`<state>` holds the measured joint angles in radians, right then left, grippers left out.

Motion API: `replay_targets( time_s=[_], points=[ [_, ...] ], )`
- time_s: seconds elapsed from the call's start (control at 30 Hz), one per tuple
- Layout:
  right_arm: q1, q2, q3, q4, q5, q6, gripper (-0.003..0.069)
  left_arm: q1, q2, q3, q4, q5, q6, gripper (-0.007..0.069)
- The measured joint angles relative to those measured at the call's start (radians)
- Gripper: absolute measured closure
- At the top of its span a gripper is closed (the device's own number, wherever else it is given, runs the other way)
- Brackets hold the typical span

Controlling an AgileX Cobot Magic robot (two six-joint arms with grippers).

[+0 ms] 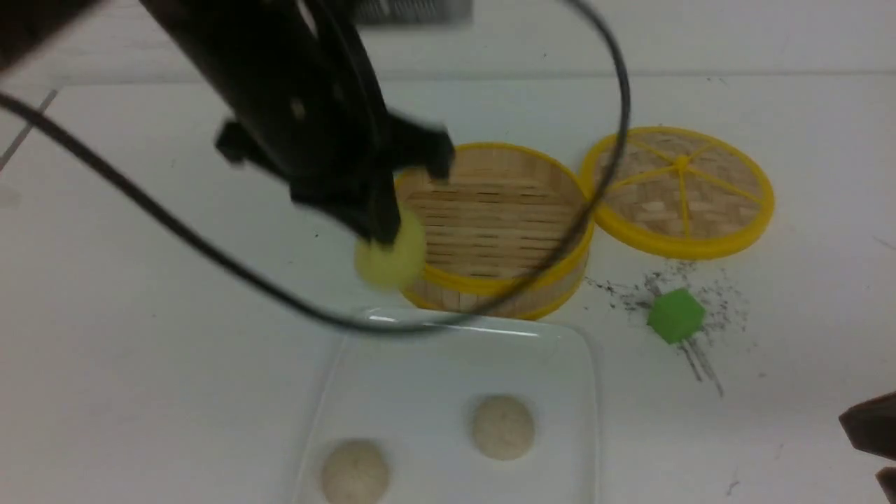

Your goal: Put the steamed buns into the plate on the white tablecloth.

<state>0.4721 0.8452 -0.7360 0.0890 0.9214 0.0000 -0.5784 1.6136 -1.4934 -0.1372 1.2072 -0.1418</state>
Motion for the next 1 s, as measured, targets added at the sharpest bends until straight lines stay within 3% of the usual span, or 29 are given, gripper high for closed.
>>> replay_targets(
  time_s=[0.17,0.4,0.73,0.87,1.0],
  points=[
    [0.000,0.000,0.000,0.000,0.004,0.000,0.0646,-0.065,0.085,0.201,0.048,-0.198,-0.106,0.0593],
    [-0.004,-0.073,-0.009,0.007,0.111,0.000,0.0641,-0.065,0.196,0.224,0.143,-0.322,-0.254,0.0550],
    [-0.005,-0.531,-0.018,-0.003,0.280,0.089,0.0630,-0.065,0.191,0.212,0.146,-0.360,-0.273,0.0314],
    [-0.005,-0.739,0.043,-0.023,0.150,0.095,0.0630,-0.065,0.131,0.183,0.146,-0.350,-0.273,0.0270],
    [-0.005,-0.801,0.182,-0.051,-0.064,0.095,0.0647,-0.065,0.079,0.171,0.146,-0.335,-0.273,0.0296]
  ],
)
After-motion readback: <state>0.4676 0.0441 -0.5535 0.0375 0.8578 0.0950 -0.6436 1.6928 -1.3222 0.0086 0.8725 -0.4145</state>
